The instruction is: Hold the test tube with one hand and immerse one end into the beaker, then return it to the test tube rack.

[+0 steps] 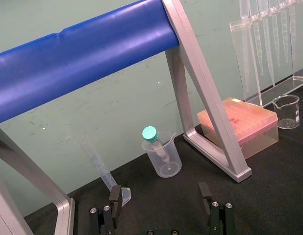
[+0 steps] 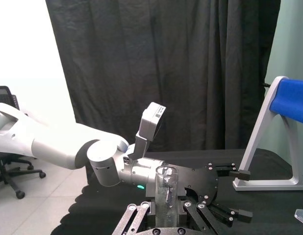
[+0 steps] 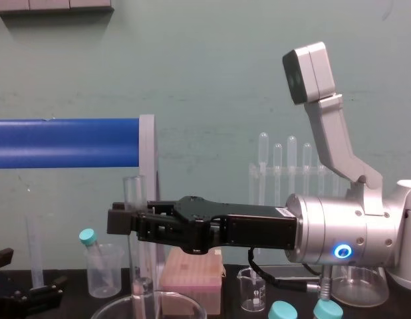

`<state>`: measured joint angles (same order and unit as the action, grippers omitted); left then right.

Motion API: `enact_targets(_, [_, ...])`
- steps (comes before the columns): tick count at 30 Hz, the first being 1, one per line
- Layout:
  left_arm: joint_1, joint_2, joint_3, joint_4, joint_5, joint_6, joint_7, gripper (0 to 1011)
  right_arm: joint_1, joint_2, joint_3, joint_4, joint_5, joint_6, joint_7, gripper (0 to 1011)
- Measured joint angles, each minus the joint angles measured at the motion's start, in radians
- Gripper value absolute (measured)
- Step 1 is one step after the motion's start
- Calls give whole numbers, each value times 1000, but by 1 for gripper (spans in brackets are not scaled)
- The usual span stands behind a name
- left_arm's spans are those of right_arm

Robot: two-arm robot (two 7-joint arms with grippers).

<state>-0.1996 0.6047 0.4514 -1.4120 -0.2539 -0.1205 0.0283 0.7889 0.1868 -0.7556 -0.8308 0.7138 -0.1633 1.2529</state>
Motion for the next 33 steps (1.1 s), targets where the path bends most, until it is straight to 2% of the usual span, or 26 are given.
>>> enact_targets(33, [0,0,0,0,0,0,0,1000,0,0,0,0,1,0,-1,226])
